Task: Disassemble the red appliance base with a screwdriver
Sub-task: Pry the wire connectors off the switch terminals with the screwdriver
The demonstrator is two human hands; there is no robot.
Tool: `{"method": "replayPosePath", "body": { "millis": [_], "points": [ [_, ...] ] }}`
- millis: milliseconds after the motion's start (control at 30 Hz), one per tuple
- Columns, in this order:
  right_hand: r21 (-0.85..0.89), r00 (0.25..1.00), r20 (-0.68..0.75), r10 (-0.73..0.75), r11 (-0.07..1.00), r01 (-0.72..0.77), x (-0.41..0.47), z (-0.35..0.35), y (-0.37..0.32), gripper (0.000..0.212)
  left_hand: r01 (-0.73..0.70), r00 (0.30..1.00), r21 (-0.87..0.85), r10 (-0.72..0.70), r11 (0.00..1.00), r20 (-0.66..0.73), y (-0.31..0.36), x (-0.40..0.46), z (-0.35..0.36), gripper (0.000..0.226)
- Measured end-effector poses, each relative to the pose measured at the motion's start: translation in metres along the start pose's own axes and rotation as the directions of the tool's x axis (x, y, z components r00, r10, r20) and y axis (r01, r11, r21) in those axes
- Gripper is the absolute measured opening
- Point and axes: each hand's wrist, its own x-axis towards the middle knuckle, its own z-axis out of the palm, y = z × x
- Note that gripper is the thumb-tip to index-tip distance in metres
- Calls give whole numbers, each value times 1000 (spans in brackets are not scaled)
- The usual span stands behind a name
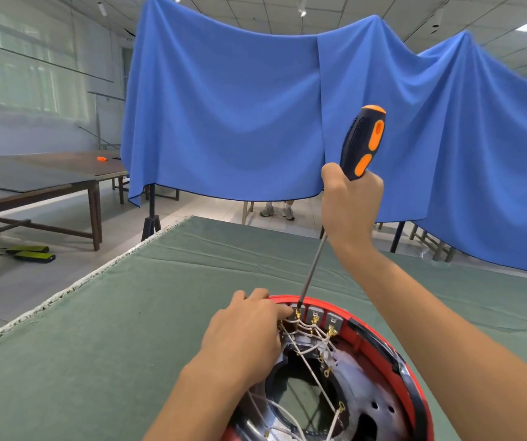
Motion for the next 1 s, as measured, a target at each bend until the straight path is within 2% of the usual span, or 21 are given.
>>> {"method": "replayPosePath", "body": {
  "millis": [233, 433, 700, 867, 1000],
  "points": [
    [-4, 998, 51, -28, 1000, 28, -4, -1, -5, 41, 1, 1000, 2, -1, 1000, 6, 1, 0, -2, 49],
    [-138, 975, 45, 217, 968, -209, 18, 10, 14, 40, -4, 1000, 10, 4, 1000, 8, 2, -1, -2, 48],
    [-298, 889, -85, 450, 840, -453, 39, 17, 54, 26, -12, 1000, 5, 12, 1000, 17, 1, 0, -3, 46],
    [-292, 846, -104, 522, 797, -528, 40, 18, 70, 19, -15, 1000, -5, 15, 1000, 1, 1, 0, -2, 49],
    [-216, 817, -106, 566, 789, -575, 40, 13, 72, 20, -14, 1000, -7, 14, 1000, 4, 2, 0, -2, 49]
  ]
}}
